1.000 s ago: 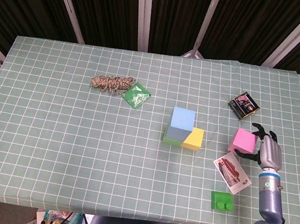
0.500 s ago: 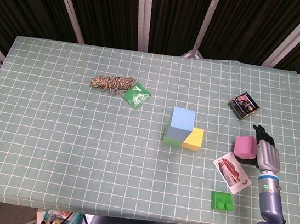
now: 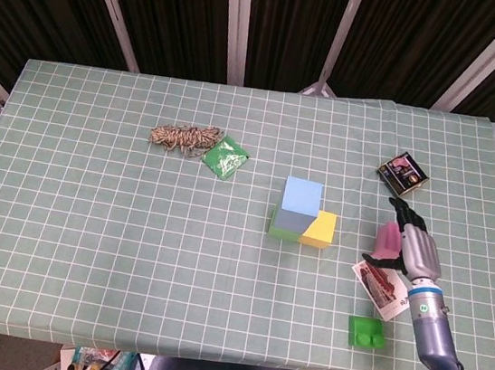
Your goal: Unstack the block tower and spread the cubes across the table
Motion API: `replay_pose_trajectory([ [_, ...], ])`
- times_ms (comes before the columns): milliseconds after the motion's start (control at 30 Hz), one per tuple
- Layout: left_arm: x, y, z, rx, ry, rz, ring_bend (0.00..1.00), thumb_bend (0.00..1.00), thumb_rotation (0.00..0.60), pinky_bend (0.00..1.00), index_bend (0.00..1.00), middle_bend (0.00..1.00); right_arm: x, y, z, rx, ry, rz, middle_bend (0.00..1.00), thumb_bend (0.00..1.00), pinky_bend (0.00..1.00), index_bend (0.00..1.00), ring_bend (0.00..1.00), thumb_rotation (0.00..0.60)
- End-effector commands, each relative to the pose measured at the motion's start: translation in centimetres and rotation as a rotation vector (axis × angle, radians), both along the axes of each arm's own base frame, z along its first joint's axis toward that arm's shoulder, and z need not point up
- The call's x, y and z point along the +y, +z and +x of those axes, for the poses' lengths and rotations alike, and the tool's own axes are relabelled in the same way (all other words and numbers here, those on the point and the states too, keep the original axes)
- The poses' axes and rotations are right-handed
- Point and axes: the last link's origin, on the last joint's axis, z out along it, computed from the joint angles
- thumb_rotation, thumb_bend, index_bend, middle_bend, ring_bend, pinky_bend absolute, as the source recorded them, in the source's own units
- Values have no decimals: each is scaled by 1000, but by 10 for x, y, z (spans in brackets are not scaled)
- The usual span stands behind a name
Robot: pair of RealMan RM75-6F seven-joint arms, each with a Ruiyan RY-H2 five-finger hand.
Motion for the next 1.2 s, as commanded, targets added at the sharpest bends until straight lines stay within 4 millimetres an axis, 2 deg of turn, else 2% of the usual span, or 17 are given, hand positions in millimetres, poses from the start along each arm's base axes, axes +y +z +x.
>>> replay_pose_trajectory([
  [33, 0, 0, 0, 1, -7, 1, 0, 194, 600, 80, 167, 0, -6, -6, 18, -12, 15, 22, 0, 132, 0, 0, 0, 600],
  [267, 1, 1, -1, -3, -14, 8, 0, 194, 600, 80, 167, 0, -14, -37, 50, -48, -1, 44, 0, 132, 0, 0, 0, 600],
  [500, 2, 3, -1, -15, -11, 13, 0, 194, 600, 80, 167, 0, -19, -62, 69, -14, -32, 25, 0, 131, 0, 0, 0, 600],
  [900, 1, 6, -1, -19, -10, 20, 0, 194, 600, 80, 167, 0, -22, -92, 75, 35, -73, 68, 14, 131, 0, 0, 0, 600],
  [1133, 2, 7, -2, -22, -7, 24, 0, 194, 600, 80, 167, 0, -27, -102, 72, 77, -81, 48, 132, 131, 0, 1, 0, 600],
  [1200, 3, 8, -2, -22, -6, 27, 0, 194, 600, 80, 167, 0, -28, -103, 71, 91, -83, 37, 209, 131, 0, 15, 9, 600],
])
